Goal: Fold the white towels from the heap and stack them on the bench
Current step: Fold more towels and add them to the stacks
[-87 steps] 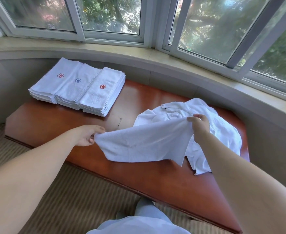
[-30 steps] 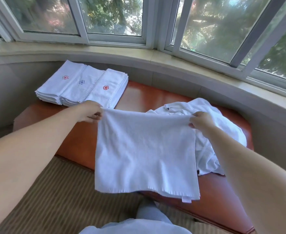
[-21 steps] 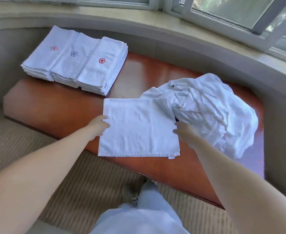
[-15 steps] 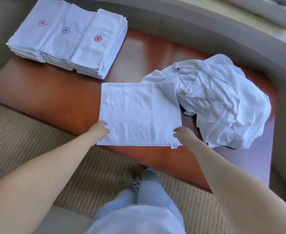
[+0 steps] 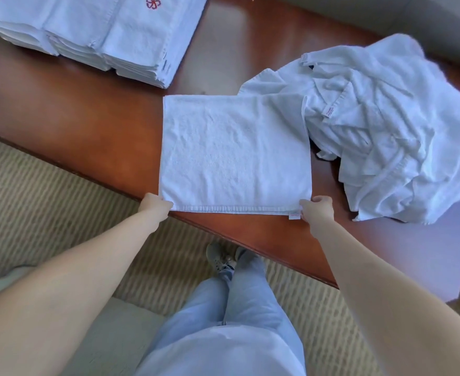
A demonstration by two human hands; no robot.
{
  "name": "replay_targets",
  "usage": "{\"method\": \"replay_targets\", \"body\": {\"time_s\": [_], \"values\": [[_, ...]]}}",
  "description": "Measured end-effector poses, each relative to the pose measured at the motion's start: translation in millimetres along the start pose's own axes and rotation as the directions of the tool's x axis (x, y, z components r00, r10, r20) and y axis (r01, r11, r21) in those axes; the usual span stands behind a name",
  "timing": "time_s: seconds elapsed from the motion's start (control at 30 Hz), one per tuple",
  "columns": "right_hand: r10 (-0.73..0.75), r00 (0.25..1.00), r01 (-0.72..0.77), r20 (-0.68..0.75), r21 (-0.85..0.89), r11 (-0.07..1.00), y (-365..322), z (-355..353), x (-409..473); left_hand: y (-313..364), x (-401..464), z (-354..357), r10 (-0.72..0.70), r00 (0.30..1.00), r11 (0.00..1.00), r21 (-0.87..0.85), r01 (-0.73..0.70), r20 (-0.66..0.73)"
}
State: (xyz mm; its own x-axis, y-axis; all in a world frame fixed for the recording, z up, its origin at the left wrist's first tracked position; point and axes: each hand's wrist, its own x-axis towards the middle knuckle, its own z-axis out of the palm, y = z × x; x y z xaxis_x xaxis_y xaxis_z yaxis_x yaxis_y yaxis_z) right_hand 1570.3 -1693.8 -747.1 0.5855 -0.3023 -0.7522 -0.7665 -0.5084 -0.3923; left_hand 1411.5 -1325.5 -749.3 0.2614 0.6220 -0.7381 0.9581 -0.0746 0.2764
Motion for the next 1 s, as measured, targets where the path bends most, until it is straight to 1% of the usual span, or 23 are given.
{"method": "replay_targets", "body": {"time_s": [0.07,0.2,0.3,0.37,0.47,0.53,0.6,0.67,0.73,0.83,0.9,1.0], "values": [[0.027,1.0,-0.027,0.009,0.029,0.999,-0.2,4.4,3.2,-1.2,3.9,2.5,-0.045,0.999,0.995,-0.084,0.046,0.014],[-0.027,0.999,0.027,-0.02,0.003,1.0,5.1,7.7,6.6,-3.7,11.4,5.4,-0.013,1.0,0.998,-0.054,0.014,0.005],[-0.098,0.994,0.097,-0.054,-0.02,0.995,9.5,5.4,3.8,-5.6,13.7,5.1,0.003,1.0,0.998,-0.056,-0.004,-0.012],[-0.155,0.985,0.149,-0.079,-0.075,0.986,10.7,2.4,-2.1,-5.4,13.3,2.7,0.007,1.0,0.997,-0.074,-0.007,-0.006],[-0.279,0.954,0.251,-0.11,-0.215,0.944,9.7,-3.5,-10.7,-3.2,12.1,-2.9,0.009,1.0,0.996,-0.093,-0.009,0.002],[-0.322,0.937,0.282,-0.135,-0.248,0.927,8.8,-6.3,-13.6,-1.5,10.0,-4.5,0.035,0.999,0.995,-0.091,-0.035,-0.006],[-0.306,0.944,0.27,-0.127,-0.241,0.932,9.9,-6.5,-12.5,-1.9,8.3,-4.9,0.064,0.998,0.993,-0.1,-0.065,-0.008],[-0.262,0.962,0.24,-0.081,-0.217,0.946,12.7,-6.5,-9.9,-4.1,9.6,-4.8,0.075,0.997,0.99,-0.122,-0.073,0.009],[-0.232,0.972,0.225,-0.037,-0.14,0.964,14.6,-7.5,-10.2,-5.4,9.4,-5.7,0.069,0.997,0.987,-0.146,-0.065,0.024],[-0.247,0.968,0.245,-0.044,-0.044,0.969,18.0,-11.1,-17.2,-6.3,5.4,-5.9,0.066,0.998,0.981,-0.182,-0.066,-0.007],[-0.262,0.965,0.259,-0.027,-0.08,0.962,21.4,-13.0,-20.4,-7.2,5.2,-5.6,0.077,0.996,0.981,-0.174,-0.084,-0.044],[-0.27,0.963,0.265,0.013,-0.242,0.933,28.8,-9.6,-14.5,-11.6,9.7,-4.5,0.083,0.994,0.988,-0.124,-0.09,-0.065]]}}
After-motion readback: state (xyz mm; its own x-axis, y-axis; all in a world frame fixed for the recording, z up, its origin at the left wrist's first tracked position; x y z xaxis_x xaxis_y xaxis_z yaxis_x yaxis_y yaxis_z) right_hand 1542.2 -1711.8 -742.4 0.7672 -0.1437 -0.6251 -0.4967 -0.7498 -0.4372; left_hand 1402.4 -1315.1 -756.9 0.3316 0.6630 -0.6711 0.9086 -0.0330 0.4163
